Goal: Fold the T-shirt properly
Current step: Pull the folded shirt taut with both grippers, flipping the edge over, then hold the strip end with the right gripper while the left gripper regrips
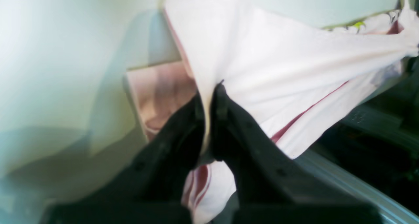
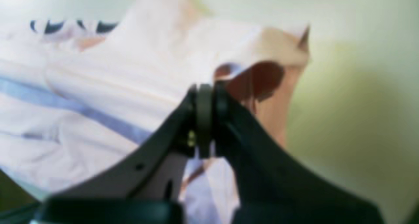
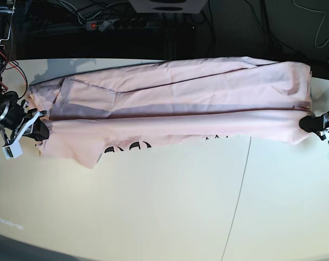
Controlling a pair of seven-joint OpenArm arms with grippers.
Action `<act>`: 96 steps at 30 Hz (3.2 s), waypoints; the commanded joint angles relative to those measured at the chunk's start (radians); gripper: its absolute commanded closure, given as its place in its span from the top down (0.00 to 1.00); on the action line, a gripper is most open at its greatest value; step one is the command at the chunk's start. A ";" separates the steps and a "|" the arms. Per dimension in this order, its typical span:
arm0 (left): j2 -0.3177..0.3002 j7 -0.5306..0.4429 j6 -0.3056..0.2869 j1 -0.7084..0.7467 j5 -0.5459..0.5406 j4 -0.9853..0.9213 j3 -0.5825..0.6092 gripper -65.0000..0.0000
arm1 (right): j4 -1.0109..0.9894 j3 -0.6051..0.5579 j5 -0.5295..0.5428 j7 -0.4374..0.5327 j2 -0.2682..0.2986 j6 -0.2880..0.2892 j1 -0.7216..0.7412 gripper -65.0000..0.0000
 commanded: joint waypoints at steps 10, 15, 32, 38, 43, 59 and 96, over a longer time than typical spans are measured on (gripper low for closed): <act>-0.040 -0.004 -0.023 0.076 -0.011 0.106 -0.006 0.00 | 0.020 0.047 -0.001 0.023 0.027 0.092 -0.028 0.00; -0.040 -0.004 -0.023 0.076 -0.011 0.106 -0.006 0.00 | 0.020 0.047 -0.021 0.023 0.024 0.090 -0.028 0.00; -0.040 -0.004 -0.023 0.079 -0.011 0.106 -0.006 0.33 | -0.111 0.046 -0.037 0.036 0.024 0.089 -0.028 0.17; -0.040 -0.004 -0.023 0.078 -0.011 0.106 -0.006 0.51 | -0.112 0.047 -0.037 0.065 0.019 0.088 -0.031 0.63; -0.049 -0.004 -0.023 0.078 -0.011 0.106 -0.008 0.54 | -0.099 0.047 -0.037 0.102 0.019 0.086 -0.031 0.63; -0.072 -0.004 -0.023 0.078 -0.011 0.109 -0.008 0.54 | 0.080 0.004 0.005 0.082 -0.052 0.087 0.018 0.13; -0.076 -0.004 -0.023 0.149 -0.011 0.195 -0.008 0.54 | -0.188 -0.185 -0.330 0.253 -0.098 0.074 0.037 0.00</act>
